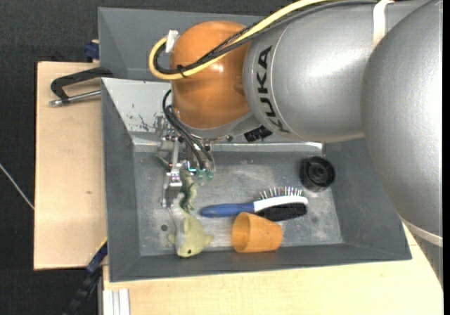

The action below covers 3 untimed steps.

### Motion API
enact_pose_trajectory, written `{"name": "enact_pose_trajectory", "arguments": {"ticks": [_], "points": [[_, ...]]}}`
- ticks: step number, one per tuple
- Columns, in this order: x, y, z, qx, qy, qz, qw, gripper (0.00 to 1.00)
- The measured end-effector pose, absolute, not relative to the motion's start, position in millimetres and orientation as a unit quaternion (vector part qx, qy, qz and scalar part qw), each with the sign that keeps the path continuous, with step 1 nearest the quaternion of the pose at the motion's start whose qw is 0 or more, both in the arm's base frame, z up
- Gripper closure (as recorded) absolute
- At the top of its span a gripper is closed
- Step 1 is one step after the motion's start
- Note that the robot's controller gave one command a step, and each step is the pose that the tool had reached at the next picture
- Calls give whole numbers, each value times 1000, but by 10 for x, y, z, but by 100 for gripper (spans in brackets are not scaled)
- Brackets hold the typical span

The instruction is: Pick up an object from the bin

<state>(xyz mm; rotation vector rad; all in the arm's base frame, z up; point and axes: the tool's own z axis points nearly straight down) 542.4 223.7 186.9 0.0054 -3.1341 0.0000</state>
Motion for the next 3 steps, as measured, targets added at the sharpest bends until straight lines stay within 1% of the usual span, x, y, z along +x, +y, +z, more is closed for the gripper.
{"name": "enact_pose_trajectory", "arguments": {"ticks": [1, 2, 3], "points": [[5614, 1457, 865, -134, -991, 1, 2, 0], [5643, 1494, 924, -132, -991, -3, -3, 100], [5689, 1648, 2298, -119, -993, -3, -6, 100]]}}
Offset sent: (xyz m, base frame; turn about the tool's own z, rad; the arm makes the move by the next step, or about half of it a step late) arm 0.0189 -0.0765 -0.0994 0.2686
